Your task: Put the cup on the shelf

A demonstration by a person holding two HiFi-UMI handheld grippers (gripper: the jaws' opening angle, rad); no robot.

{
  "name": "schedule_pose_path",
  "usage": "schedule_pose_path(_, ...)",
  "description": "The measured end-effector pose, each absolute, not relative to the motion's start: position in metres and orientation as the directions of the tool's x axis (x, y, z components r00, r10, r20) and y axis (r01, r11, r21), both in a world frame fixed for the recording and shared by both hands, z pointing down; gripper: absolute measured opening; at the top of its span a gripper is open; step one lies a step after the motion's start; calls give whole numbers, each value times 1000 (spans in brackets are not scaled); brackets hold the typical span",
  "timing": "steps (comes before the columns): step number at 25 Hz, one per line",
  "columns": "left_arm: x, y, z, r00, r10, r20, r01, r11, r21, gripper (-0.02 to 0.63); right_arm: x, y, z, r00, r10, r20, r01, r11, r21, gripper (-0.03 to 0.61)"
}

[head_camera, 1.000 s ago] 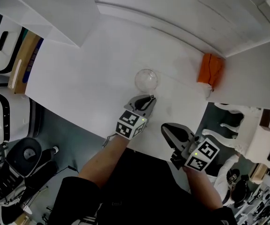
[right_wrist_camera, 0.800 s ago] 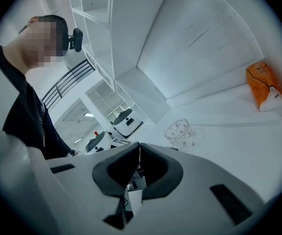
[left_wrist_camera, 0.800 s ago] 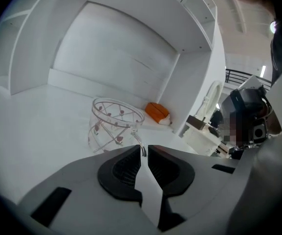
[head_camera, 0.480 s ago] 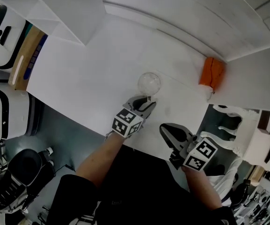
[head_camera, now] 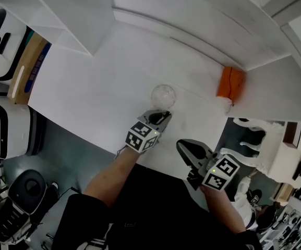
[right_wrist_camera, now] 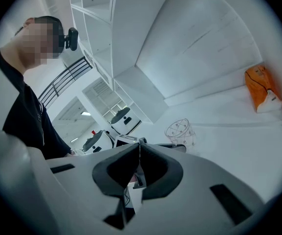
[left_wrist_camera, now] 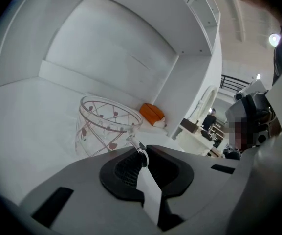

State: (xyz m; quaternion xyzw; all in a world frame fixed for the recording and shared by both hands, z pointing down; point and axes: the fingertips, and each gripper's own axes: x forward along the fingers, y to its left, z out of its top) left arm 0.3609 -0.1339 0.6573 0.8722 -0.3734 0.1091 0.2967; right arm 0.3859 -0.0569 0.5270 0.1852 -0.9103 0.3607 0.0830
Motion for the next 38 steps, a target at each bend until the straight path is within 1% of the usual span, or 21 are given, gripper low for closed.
schedule_pose_path(4,364,-131,647,726,-572,380,-686,-578,441,31,387,-59,523,-919,-278,278,-394,675,-624,17)
schedule_pose_path(9,370,-132,625,735,-578,354,-678,-611,409,21,388,-56,515,-925,-283,253,-379,686,-621,17)
schedule_pose_path(17,364,-143,607,696,-598,397,-718,-582,382,21,409,-55,500,-924,-314,218,-380,684,-623,17)
schedule_pose_path(25,370,-129,565,693,-623,363,-721,-593,358,21,431,-46,497,-921,-333,200,-381,674,-632,17)
schedule_pose_path(33,364,-106,526,692,-650,315,-720,-593,360,21,419,-51,476,-928,-333,167,-365,720,-590,17)
schedule_pose_path(38,340,-90,501,705,-654,275,-706,-610,360,21,388,-42,466,-928,-342,145,-360,728,-584,17)
